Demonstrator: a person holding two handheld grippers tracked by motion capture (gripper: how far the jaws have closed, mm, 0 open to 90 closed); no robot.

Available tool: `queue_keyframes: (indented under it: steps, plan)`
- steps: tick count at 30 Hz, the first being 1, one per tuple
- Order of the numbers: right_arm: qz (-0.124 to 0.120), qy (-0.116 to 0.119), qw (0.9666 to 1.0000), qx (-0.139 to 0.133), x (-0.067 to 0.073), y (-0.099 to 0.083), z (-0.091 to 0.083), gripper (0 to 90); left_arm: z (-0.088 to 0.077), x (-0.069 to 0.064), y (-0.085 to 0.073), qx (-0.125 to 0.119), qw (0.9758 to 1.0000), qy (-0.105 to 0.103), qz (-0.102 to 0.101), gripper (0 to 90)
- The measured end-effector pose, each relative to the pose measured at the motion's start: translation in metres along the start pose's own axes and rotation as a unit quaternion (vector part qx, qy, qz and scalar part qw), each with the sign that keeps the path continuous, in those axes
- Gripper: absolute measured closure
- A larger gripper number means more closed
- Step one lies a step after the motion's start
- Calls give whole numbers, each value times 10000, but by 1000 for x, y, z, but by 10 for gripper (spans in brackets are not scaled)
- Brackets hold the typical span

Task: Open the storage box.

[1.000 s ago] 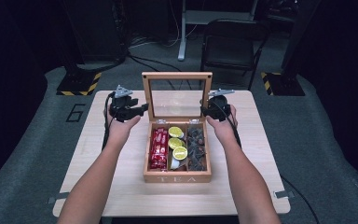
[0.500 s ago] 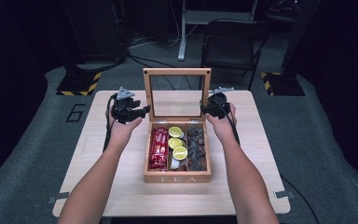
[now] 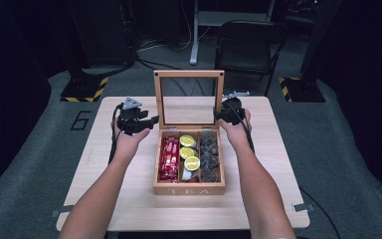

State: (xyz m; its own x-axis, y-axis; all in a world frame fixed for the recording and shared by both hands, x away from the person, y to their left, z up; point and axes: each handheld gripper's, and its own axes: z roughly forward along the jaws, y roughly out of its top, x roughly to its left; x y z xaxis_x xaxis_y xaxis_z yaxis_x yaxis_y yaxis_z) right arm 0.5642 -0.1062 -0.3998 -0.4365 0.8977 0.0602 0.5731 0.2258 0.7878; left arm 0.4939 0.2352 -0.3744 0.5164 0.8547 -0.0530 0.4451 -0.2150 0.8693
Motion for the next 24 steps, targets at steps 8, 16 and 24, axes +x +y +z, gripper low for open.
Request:
queue_keyframes:
  steps: [8,16,24]
  plan:
    - [118,60,9999,55,-3,2,4,647,1,-1,-3,36,10000,-44,15,472]
    - [165,41,9998,42,-3,2,4,643,0,-2,-3,44,10000,-55,21,472]
    - [137,50,9999,56,-1,0,0,488,0,-2,-5,19,10000,-41,-19,466]
